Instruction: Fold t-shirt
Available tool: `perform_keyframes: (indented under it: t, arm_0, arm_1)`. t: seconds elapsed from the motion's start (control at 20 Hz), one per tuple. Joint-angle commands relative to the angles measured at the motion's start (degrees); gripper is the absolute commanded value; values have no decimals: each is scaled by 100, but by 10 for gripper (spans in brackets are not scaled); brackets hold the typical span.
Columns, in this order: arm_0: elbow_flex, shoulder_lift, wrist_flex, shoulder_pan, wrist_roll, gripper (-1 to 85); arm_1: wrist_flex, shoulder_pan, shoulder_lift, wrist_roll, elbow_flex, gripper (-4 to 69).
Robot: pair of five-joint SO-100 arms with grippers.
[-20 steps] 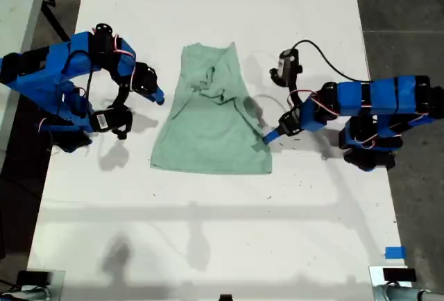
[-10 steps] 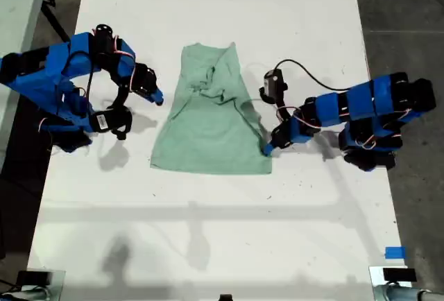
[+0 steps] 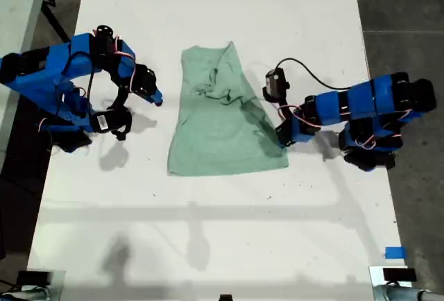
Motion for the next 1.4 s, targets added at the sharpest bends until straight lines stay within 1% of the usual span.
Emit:
perform_keyframes:
  t: [0.0, 0.05, 0.15, 0.25, 0.5, 0.6, 0.75, 0.8, 0.85, 0.9, 1.0, 1.1, 1.25, 1.3, 1.35]
  arm_0:
    - [-35, 220, -167, -53, -26, 54]
    - [-18, 229, -167, -35, -44, 54]
    - [18, 237, -185, -18, -62, 54]
    - [18, 264, -185, -18, -62, 54]
    - [141, 457, -176, -26, -62, 53]
    - [202, 475, -185, -26, -70, 53]
    - [229, 475, -185, -26, -88, 65]
    - [237, 457, -185, -26, -88, 77]
    - [255, 457, -176, -26, -97, 110]
    - [264, 457, -158, -26, -105, 132]
    - [290, 483, -105, -9, -167, 156]
    - [299, 492, -70, 62, -229, 158]
    - [369, 492, -18, 325, -527, 158]
    - [422, 483, -18, 492, -712, 120]
    - [431, 439, -35, 686, -896, 103]
  arm_1:
    - [1055, -26, 686, 62, -853, -6]
    - [1345, -44, 738, 62, -1195, -6]
    - [1512, -114, 360, 62, -1995, -6]
    - [1617, -246, -659, 70, -3120, -6]
    - [2180, -466, -3656, 246, -6495, -6]
    - [2188, -510, -4403, 352, -7251, -6]
    - [1978, -501, -5045, 642, -7374, -6]
    - [1986, -492, -5133, 747, -7383, 50]
    - [2092, -501, -5133, 809, -7427, 199]
    - [2435, -501, -5115, 835, -7638, 211]
    - [3278, -448, -4922, 738, -8227, 316]
    - [4008, -378, -4509, 650, -8710, 285]
    - [4113, -211, -3120, 536, -7901, 254]
    - [4113, -97, -2610, 527, -7400, 246]
    - [4113, 35, -2127, 545, -6820, 241]
